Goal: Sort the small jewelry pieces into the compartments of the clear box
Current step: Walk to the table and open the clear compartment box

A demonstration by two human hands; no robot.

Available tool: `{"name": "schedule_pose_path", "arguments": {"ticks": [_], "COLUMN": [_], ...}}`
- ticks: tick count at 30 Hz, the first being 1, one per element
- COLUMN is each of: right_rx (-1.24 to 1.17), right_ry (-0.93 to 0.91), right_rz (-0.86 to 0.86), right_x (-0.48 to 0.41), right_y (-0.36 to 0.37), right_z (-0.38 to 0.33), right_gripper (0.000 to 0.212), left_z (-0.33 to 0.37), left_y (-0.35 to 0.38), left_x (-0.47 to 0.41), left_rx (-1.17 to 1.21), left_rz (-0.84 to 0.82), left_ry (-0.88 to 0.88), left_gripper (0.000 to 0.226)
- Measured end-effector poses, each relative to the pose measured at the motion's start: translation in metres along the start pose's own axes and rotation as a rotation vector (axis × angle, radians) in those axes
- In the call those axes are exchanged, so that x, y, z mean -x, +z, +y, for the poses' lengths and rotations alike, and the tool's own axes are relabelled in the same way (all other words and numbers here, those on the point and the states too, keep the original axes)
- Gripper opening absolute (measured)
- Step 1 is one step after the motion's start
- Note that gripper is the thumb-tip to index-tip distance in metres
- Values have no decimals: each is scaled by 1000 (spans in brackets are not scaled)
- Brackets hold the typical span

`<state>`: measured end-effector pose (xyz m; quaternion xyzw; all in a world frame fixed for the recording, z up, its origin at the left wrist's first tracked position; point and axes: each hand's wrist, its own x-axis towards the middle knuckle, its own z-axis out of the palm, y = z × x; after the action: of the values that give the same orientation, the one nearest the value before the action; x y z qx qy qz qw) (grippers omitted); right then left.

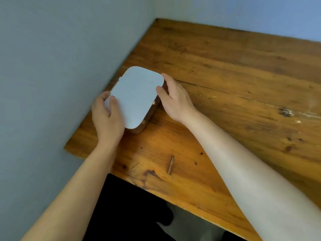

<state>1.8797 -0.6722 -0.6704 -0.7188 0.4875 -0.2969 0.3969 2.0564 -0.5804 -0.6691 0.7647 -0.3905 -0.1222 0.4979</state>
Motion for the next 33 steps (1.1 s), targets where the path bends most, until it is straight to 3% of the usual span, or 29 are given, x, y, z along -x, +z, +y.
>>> {"name": "schedule_pose_path", "arguments": {"ticks": [8,13,25,27,31,33], "right_rx": [65,89,48,100,173,196], "right_ry": [159,239,269,254,225,218], "right_rz": [205,293,355,374,381,383], "right_x": [132,183,184,185,187,186], "right_y": [-24,-28,-19,-17,-13,-12], "right_z": [7,9,37,41,45,45], "right_gripper": [61,63,67,70,82,81], "left_z": [25,25,27,20,-1,-5], "left_y": [-17,-17,1,-3,-13,-13], "left_x": [63,91,97,104,117,115], "left_rx": [88,107,71,96,-35,-60], "left_rz": [-271,-402,-374,-412,-609,-624], "left_ry": [219,193,212,241,333,372], "left_gripper": [32,36,38,48,103,118]}}
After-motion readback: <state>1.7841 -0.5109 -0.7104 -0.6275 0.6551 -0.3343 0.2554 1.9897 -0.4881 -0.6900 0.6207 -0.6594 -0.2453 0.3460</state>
